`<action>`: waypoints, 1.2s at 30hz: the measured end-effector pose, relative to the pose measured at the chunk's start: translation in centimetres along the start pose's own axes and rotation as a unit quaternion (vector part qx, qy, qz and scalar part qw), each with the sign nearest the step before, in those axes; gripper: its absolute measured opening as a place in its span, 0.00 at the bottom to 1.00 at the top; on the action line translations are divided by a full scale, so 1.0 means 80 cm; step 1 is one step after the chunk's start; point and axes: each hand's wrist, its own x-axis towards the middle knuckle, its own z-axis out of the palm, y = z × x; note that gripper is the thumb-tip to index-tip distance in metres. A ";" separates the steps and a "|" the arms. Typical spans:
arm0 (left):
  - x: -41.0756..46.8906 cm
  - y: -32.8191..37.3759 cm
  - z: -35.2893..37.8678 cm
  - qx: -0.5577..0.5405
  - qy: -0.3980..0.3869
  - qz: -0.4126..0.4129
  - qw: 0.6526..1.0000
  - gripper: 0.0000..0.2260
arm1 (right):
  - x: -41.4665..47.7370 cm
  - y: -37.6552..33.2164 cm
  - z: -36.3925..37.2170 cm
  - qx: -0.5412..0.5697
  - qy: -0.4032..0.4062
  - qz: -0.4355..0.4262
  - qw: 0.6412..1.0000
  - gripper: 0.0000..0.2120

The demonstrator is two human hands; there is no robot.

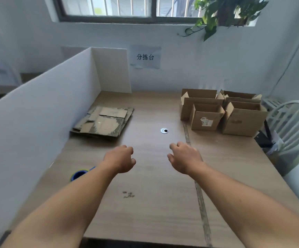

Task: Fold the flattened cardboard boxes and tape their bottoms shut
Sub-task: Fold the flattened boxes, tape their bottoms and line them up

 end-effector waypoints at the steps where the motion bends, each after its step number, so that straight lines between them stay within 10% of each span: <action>1: -0.002 -0.019 -0.004 0.001 0.002 -0.007 1.000 0.19 | 0.007 -0.020 0.001 -0.004 -0.002 -0.012 1.000 0.17; 16: 0.099 -0.280 -0.059 0.106 -0.002 0.026 0.994 0.17 | 0.201 -0.277 0.012 -0.019 -0.019 -0.049 0.998 0.18; 36: 0.278 -0.393 0.009 0.107 -0.060 -0.019 0.992 0.13 | 0.443 -0.336 0.177 0.007 -0.131 -0.096 0.987 0.18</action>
